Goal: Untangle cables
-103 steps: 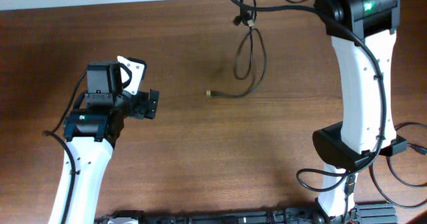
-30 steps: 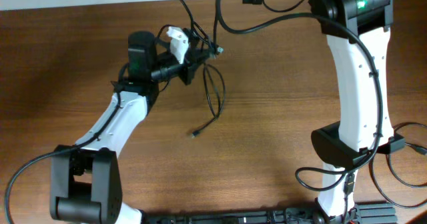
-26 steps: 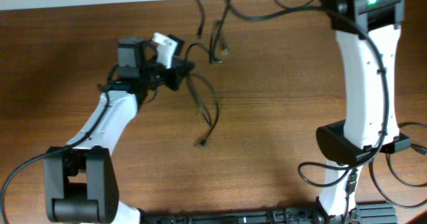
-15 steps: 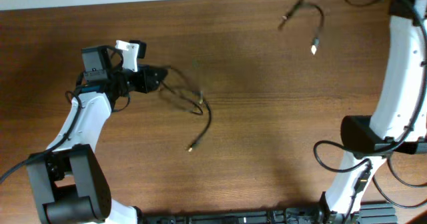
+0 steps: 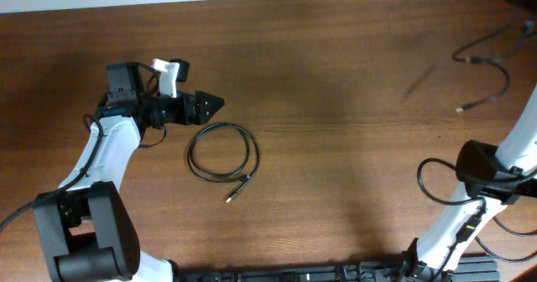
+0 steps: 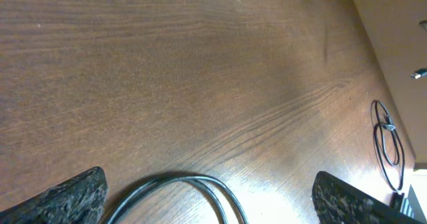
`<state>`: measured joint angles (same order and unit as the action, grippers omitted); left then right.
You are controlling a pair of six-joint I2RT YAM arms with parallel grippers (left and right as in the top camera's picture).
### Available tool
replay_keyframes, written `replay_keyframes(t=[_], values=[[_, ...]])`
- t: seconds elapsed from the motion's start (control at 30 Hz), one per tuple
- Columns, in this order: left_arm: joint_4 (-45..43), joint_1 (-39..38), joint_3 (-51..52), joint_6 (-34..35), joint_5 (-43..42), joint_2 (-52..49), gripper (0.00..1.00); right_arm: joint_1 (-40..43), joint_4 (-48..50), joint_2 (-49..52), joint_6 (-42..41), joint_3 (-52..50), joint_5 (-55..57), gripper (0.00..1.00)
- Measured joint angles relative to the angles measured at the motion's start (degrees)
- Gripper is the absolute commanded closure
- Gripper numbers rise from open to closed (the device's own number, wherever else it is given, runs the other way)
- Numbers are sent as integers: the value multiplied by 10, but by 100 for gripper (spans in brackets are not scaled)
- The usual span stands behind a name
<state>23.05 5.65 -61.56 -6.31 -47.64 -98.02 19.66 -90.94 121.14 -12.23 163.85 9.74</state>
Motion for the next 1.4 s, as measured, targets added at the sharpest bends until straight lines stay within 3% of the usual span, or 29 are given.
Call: replay_keyframes(t=[0.27, 0.6, 0.63, 0.67, 0.73, 0.77, 1.03, 1.27, 1.4], values=[[7, 0, 0, -1, 0, 0, 1, 99, -21, 46, -3, -105, 59, 96], [28, 0, 0, -1, 31, 44, 1, 216, 77, 52, -85, -346, 76, 95], [34, 0, 0, -1, 43, 53, 1, 225, 82, 52, -91, -361, 76, 87], [41, 0, 0, -1, 56, 61, 1, 231, 88, 52, -97, -372, 76, 69], [54, 0, 0, -1, 95, 80, 1, 244, 97, 53, -107, -394, 71, 12], [63, 0, 0, -1, 123, 94, 1, 249, 101, 53, -112, -402, 62, 1], [108, 0, 0, -1, 270, 171, 1, 231, 102, 52, -54, -404, -95, 1], [129, 0, 0, -1, 295, 181, 1, 170, 102, 53, 103, -404, -269, 1], [139, 0, 0, -1, 306, 181, 1, 103, 102, 52, 138, -405, -302, 1]])
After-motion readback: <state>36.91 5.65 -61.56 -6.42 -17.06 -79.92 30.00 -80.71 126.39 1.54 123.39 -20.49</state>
